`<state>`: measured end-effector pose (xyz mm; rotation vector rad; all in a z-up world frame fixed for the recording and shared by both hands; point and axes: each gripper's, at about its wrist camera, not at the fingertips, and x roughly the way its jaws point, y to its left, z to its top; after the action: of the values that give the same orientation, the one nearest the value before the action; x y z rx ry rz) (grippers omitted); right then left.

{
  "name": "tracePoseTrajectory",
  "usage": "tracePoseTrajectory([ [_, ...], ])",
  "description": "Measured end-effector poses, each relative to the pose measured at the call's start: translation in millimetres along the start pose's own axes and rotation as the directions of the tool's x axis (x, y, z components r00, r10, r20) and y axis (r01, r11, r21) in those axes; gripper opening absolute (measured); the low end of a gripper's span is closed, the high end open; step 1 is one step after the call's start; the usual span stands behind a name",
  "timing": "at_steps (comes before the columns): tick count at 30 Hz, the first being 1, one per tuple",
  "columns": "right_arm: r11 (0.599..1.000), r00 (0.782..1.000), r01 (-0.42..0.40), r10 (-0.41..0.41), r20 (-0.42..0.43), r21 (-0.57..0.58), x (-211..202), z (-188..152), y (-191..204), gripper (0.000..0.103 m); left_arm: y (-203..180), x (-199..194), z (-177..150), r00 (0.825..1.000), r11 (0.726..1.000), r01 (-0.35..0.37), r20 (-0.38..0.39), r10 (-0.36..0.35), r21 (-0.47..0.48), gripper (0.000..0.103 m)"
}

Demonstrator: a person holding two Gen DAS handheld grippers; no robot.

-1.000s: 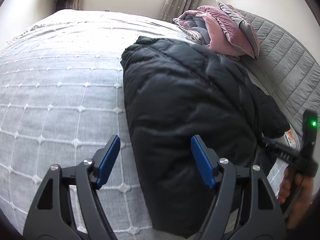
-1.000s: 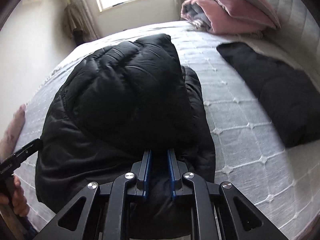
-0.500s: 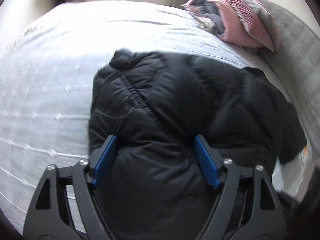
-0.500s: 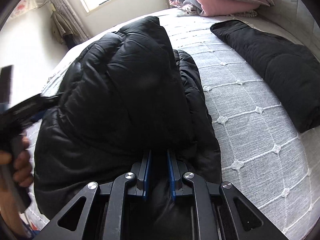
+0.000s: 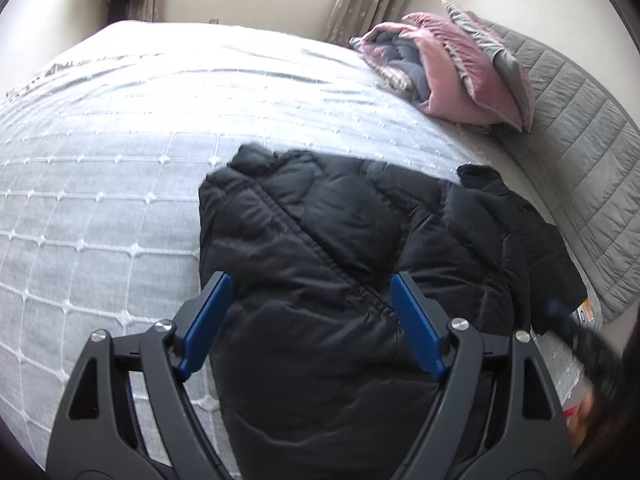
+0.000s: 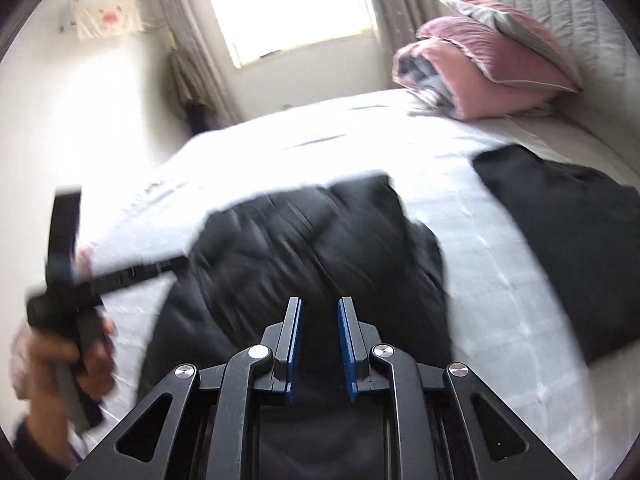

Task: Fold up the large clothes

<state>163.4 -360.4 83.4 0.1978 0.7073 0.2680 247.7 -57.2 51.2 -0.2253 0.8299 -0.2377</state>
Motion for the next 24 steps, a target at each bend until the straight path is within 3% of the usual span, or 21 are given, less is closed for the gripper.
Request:
tracePoseTrajectory([
  [4, 0.99, 0.988, -0.141, 0.139, -0.063, -0.03, 50.7, 35.2, 13.8, 0.018, -2.3, 16.3, 6.1, 1.0, 1.0, 0.019, -0.023, -0.018, 0.016, 0.082],
  [9, 0.997, 0.983, -0.047, 0.035, -0.182, -0.06, 111.9, 38.9, 9.5, 0.014, -5.0, 43.1, 6.0, 0.998, 0.999, -0.022, -0.052, 0.024, 0.04, 0.082],
  [12, 0.997, 0.983, 0.039, -0.05, -0.178, -0.066, 110.0, 39.1, -7.5, 0.014, -0.5, 52.9, 1.0, 0.998, 1.0, 0.004, -0.06, -0.004, 0.006, 0.084],
  [14, 0.995, 0.981, 0.087, -0.095, -0.169, -0.053, 110.1, 37.5, -19.9, 0.014, -6.8, 50.3, -1.9, 0.999, 0.999, -0.014, -0.044, 0.015, 0.035, 0.084],
  [19, 0.997, 0.975, 0.074, -0.077, -0.207, -0.021, 134.2, 16.6, -29.5, 0.013, -12.1, 45.1, -7.1, 0.999, 0.997, -0.037, -0.017, 0.038, 0.066, 0.084],
  [24, 0.995, 0.982, -0.012, 0.031, -0.188, 0.101, 133.1, 11.9, -56.0, 0.012, -4.9, 37.0, -10.0, 1.0, 0.999, -0.015, -0.009, 0.015, 0.03, 0.084],
])
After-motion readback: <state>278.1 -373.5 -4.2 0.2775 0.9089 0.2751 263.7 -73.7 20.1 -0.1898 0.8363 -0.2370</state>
